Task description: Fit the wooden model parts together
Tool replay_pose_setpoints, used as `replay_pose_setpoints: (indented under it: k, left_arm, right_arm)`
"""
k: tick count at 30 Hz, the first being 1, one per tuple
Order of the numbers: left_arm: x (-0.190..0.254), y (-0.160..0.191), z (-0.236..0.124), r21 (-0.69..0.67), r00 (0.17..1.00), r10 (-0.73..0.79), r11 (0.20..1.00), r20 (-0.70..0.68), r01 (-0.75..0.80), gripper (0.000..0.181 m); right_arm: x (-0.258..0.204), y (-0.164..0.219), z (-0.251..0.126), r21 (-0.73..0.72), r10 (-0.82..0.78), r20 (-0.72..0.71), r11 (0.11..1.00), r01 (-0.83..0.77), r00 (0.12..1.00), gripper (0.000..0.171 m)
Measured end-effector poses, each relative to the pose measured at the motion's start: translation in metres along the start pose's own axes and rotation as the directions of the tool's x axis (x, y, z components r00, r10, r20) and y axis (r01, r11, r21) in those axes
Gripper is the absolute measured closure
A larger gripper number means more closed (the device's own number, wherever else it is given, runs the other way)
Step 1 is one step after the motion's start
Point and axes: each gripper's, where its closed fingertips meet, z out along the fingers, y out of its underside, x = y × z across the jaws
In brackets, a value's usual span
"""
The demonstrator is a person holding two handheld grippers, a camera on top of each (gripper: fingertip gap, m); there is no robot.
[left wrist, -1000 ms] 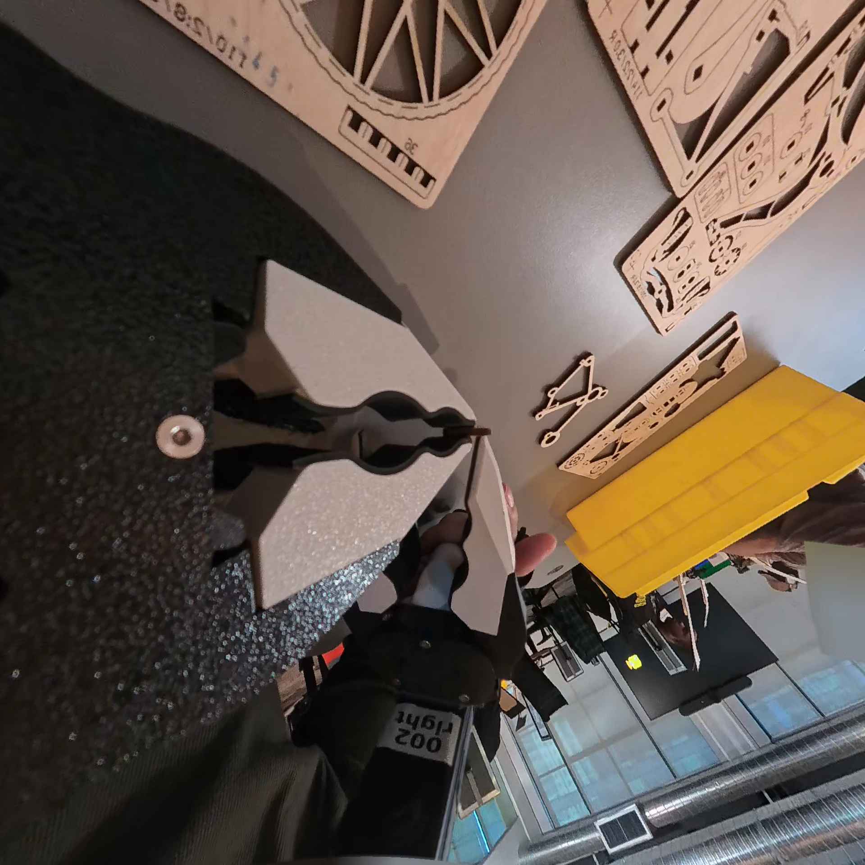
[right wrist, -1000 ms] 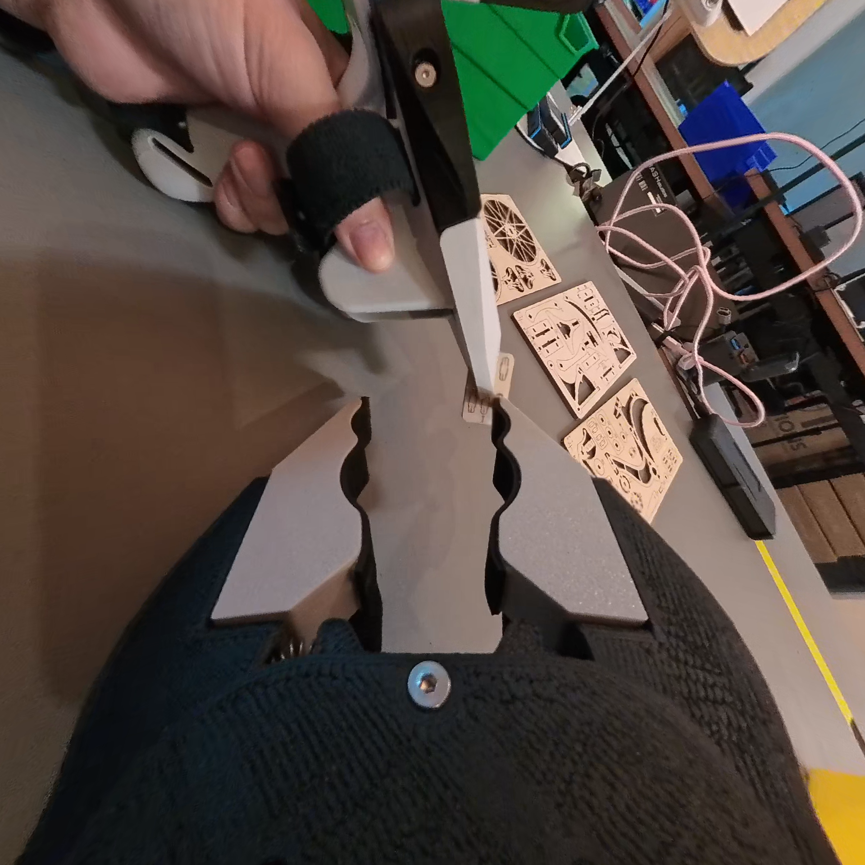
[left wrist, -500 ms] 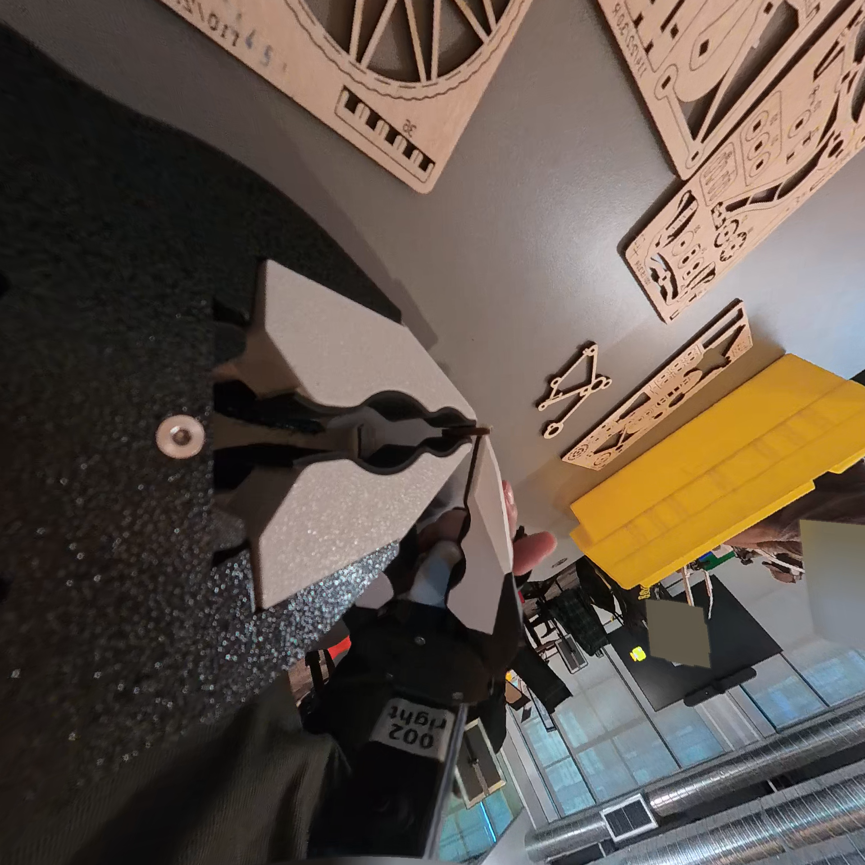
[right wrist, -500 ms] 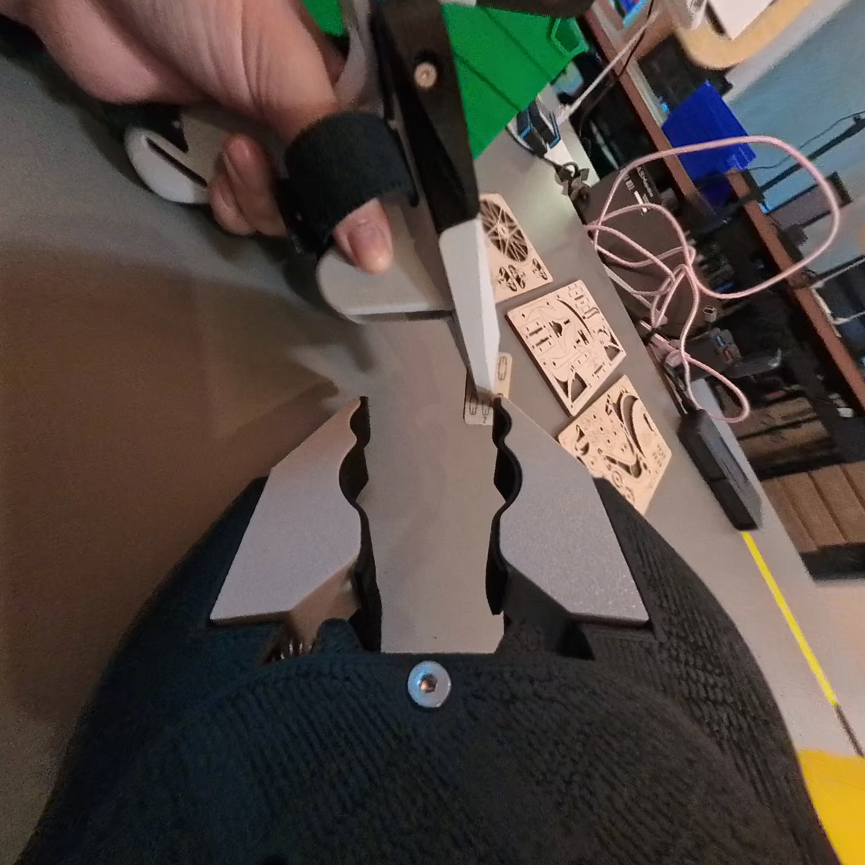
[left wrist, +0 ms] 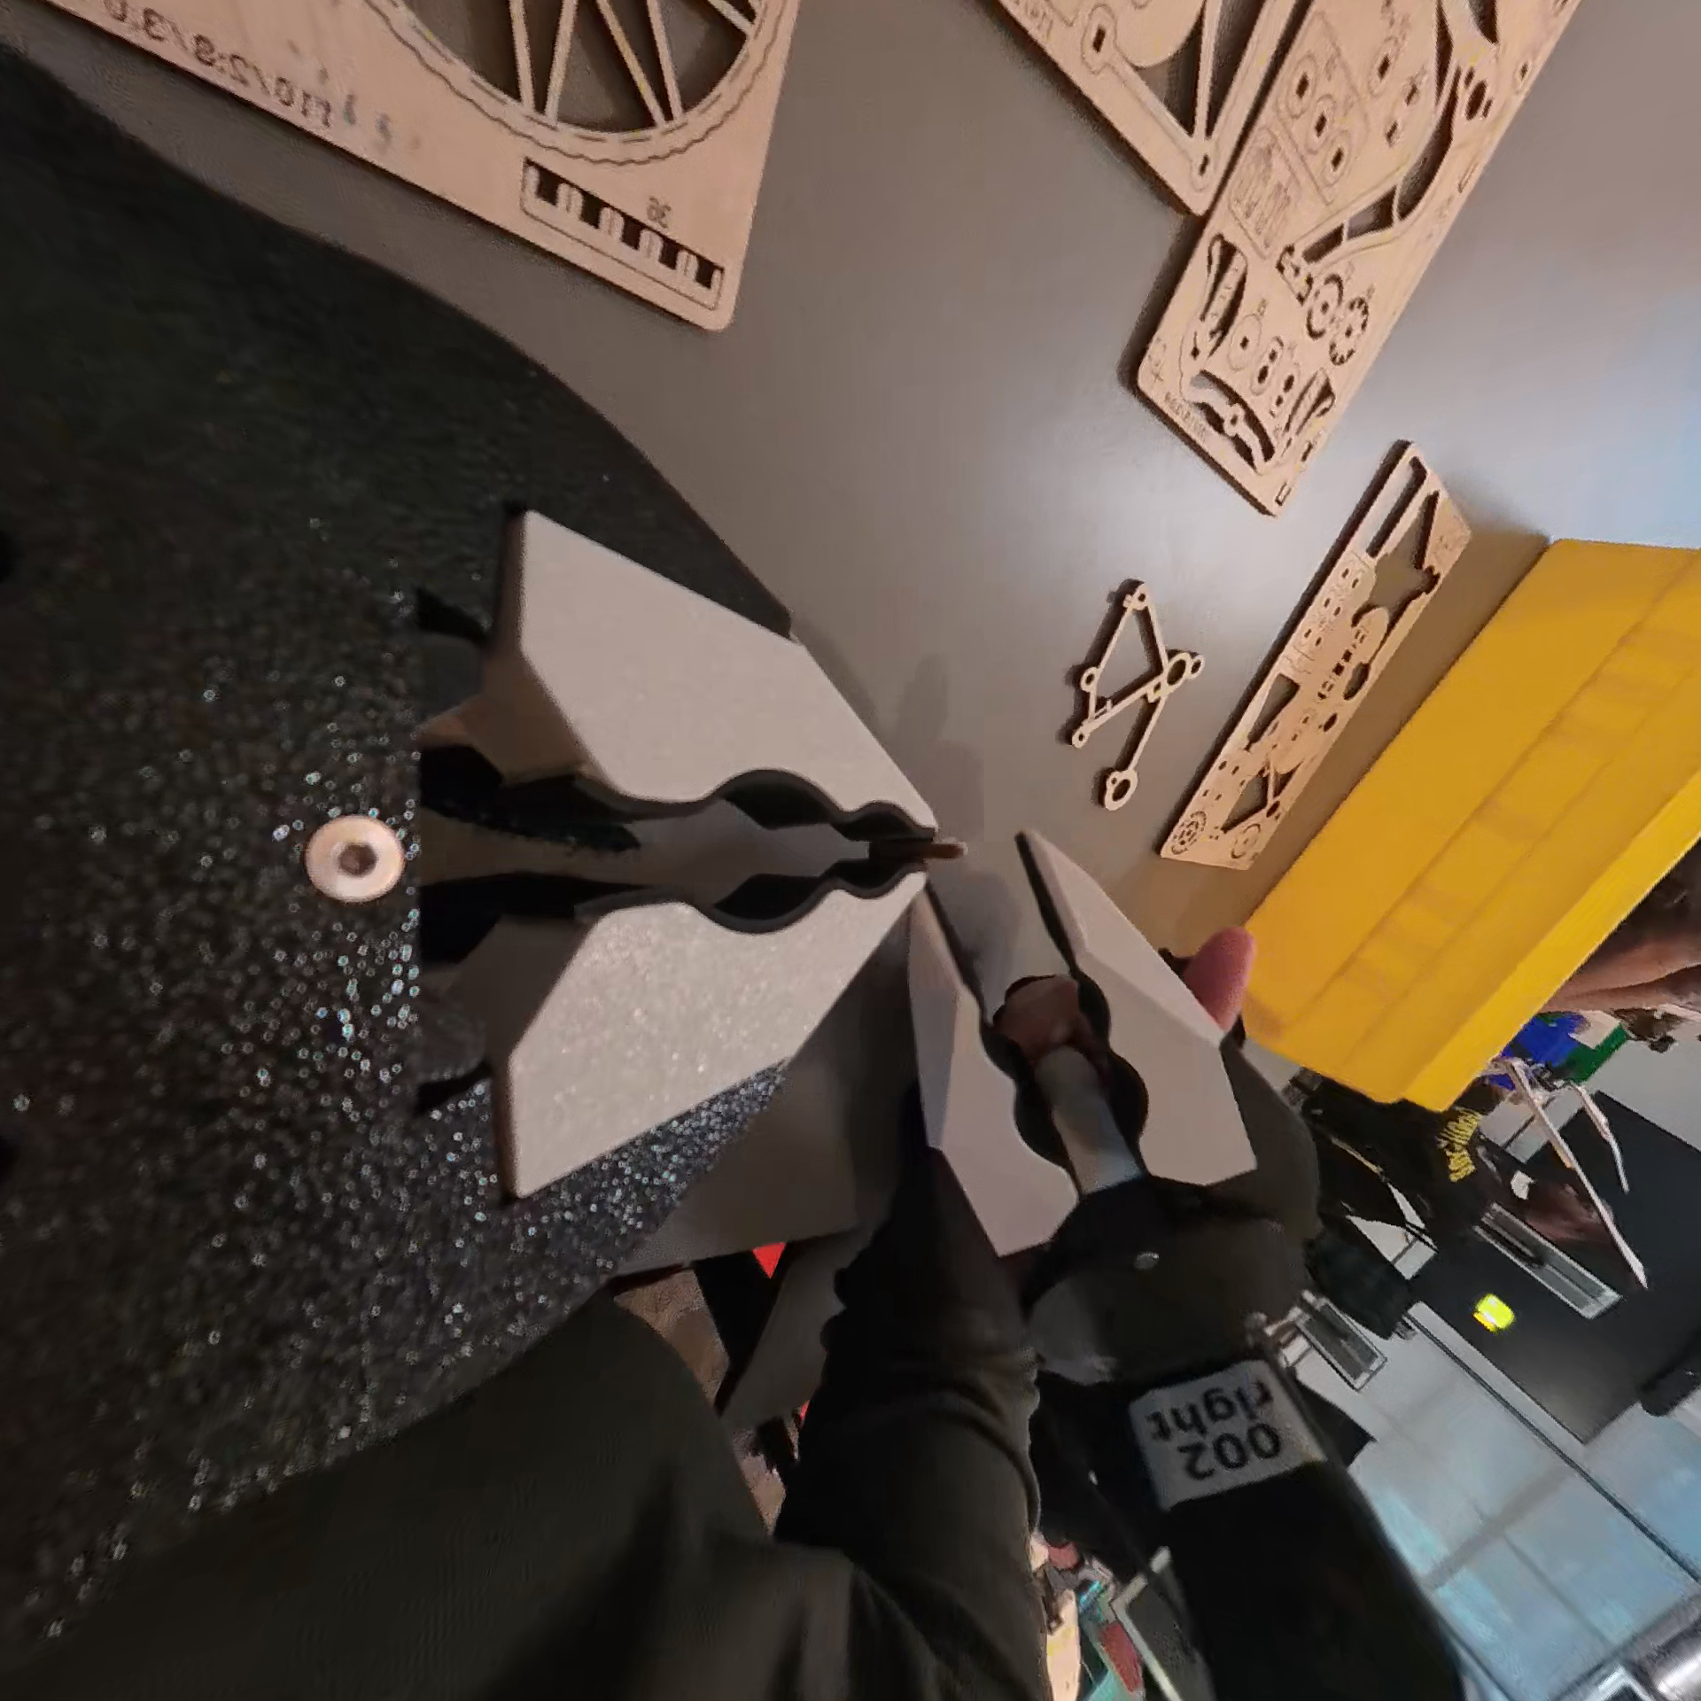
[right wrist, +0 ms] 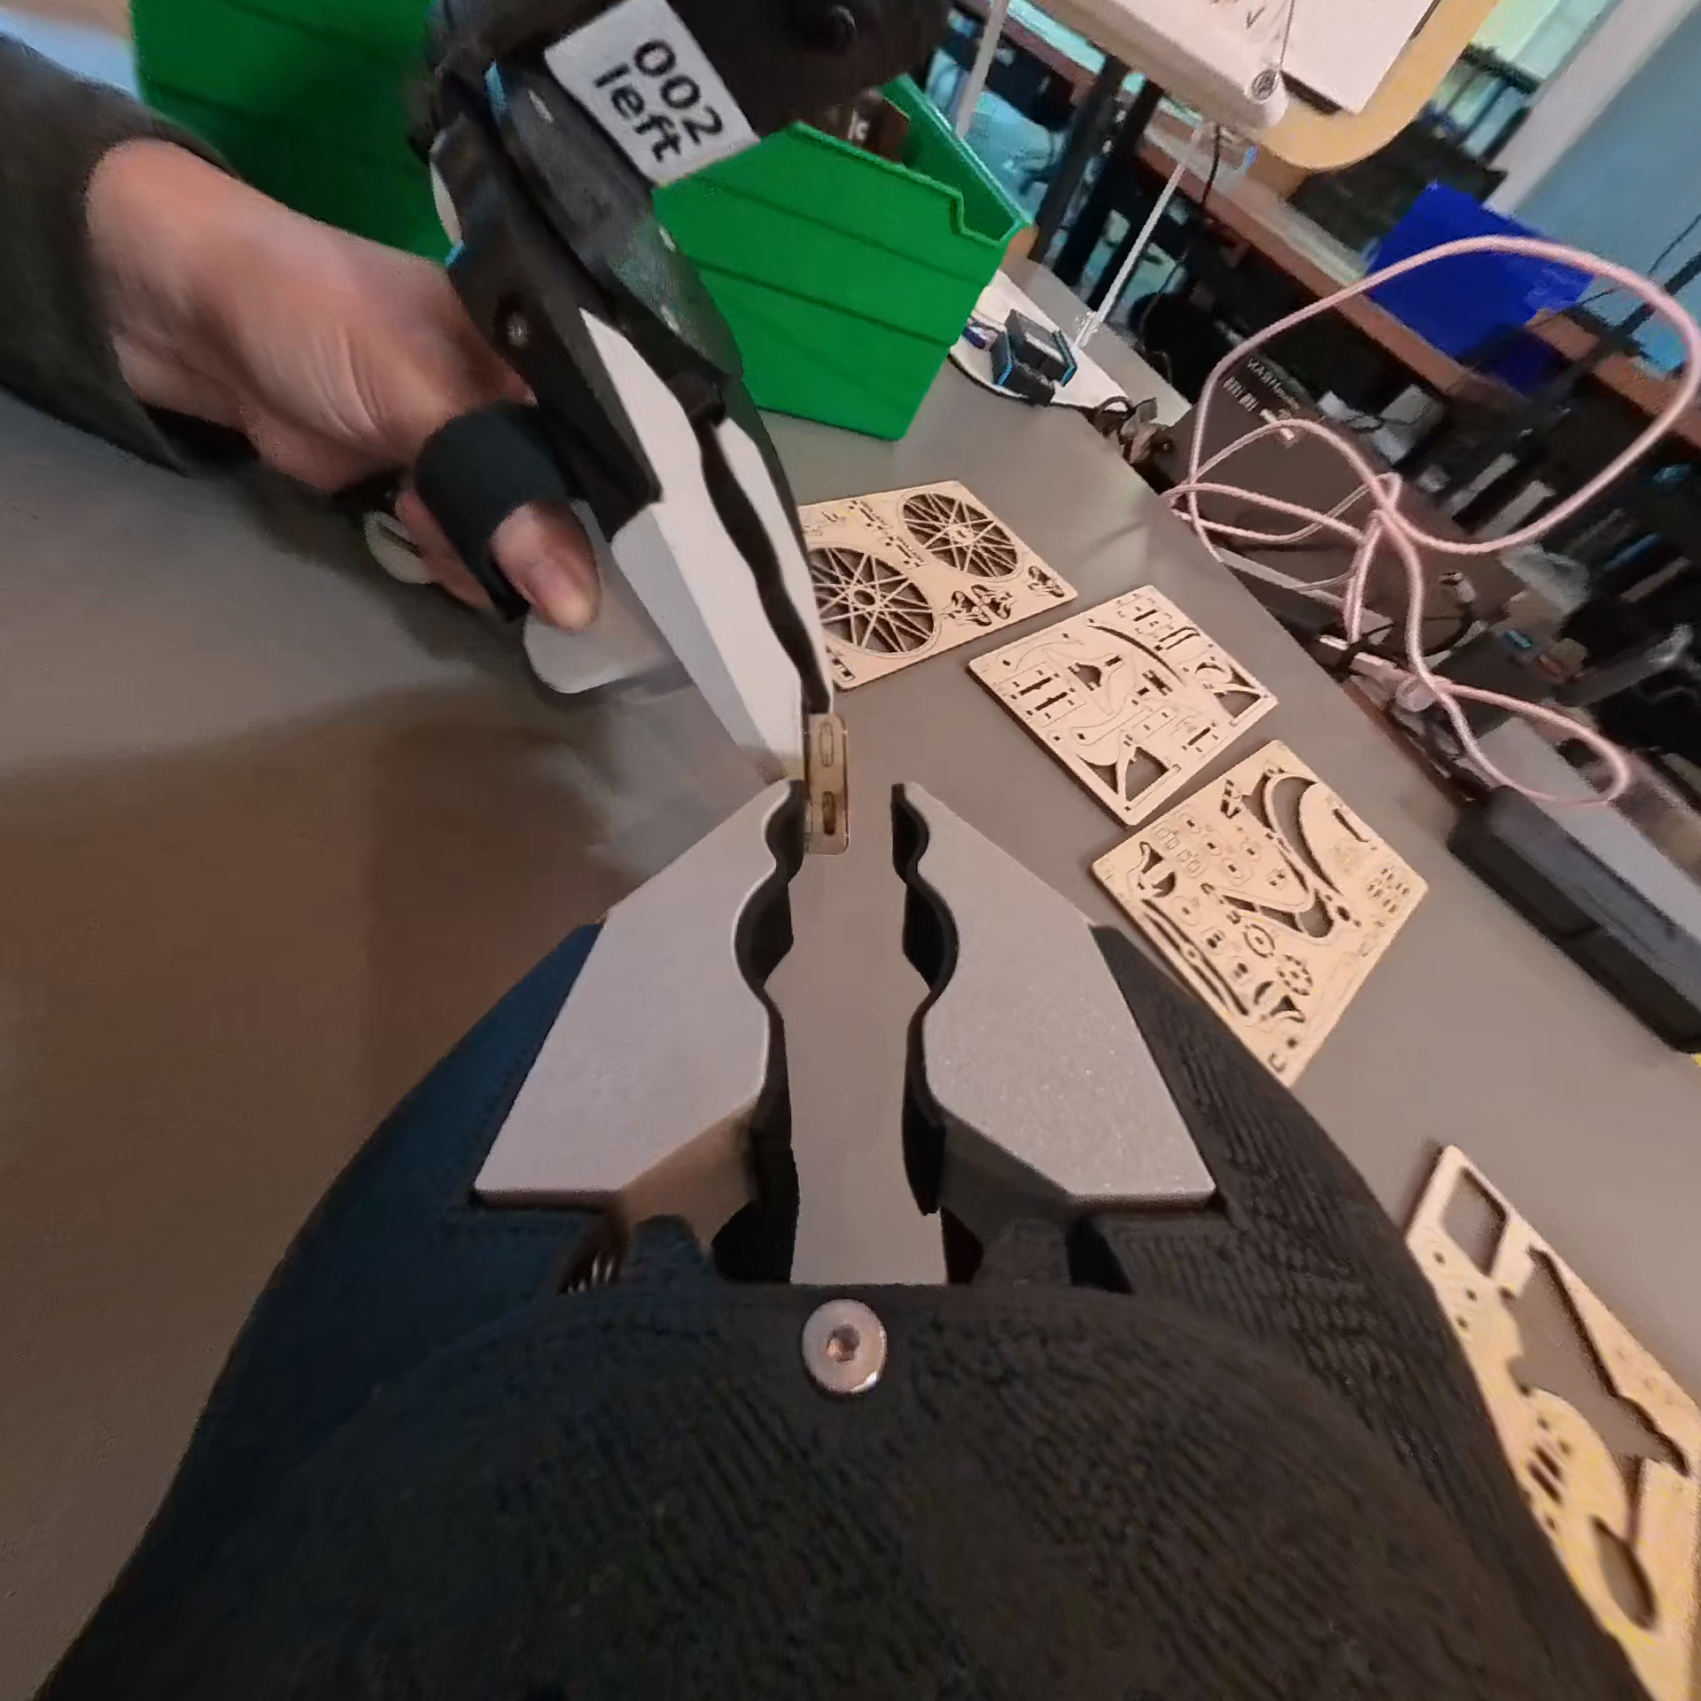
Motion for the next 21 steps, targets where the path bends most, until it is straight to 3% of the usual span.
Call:
replay_pose_setpoints:
  k: [3,9,19,21]
  left_arm:
    - [0.004,0.0,0.0,-0.003,0.999,-0.005,1.0,-0.032,0.005,0.18]
    - [0.011,0.003,0.002,-0.023,0.997,0.025,0.999,-0.068,-0.027,0.18]
    - [0.026,0.012,0.003,-0.075,0.985,0.037,0.996,-0.171,-0.051,0.18]
    - [0.026,0.013,0.004,-0.082,0.985,0.027,0.996,-0.172,-0.042,0.18]
  right_arm:
    - [0.0,0.0,-0.002,0.0,0.073,0.056,0.997,-0.074,0.996,0.165]
    - [-0.011,0.003,-0.006,-0.018,0.229,0.25,0.972,-0.232,0.941,0.167]
    - [-0.024,0.003,-0.019,-0.059,0.381,0.476,0.913,-0.403,0.793,0.17]
    - [-0.024,0.004,-0.019,-0.056,0.364,0.468,0.922,-0.383,0.805,0.17]
